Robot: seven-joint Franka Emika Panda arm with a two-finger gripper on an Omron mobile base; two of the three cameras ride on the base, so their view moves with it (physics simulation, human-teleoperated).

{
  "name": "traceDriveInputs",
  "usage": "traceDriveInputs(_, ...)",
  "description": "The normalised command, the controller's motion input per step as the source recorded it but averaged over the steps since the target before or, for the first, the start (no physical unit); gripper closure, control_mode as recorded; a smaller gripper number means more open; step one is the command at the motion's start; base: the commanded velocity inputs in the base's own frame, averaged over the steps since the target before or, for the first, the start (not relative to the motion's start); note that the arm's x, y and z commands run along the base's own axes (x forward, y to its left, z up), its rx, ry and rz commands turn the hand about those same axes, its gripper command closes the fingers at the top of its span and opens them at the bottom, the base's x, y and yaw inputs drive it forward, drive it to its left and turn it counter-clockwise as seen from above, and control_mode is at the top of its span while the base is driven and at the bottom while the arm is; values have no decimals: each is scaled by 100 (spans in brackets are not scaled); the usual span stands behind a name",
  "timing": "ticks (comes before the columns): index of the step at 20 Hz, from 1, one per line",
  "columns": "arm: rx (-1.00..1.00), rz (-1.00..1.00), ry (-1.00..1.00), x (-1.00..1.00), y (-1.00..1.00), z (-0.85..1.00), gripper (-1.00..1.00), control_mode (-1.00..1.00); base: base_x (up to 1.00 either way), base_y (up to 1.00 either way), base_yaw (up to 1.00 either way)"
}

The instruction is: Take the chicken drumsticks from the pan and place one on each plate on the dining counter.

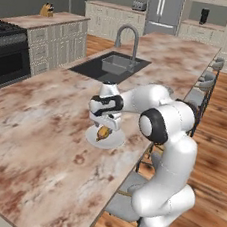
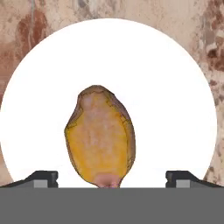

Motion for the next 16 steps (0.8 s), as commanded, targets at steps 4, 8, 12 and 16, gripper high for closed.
traceDriveInputs(4, 7, 0, -6, -56, -7, 51, -100, -100, 0, 0, 0)
traceDriveInputs(8, 1, 12, -12, -69, 0, 34, -100, -100, 0, 0, 0)
traceDriveInputs(12, 0, 30, -16, -87, 0, 30, -100, -100, 0, 0, 0)
traceDriveInputs(16, -1, 32, -20, -92, -1, 25, -100, -100, 0, 0, 0)
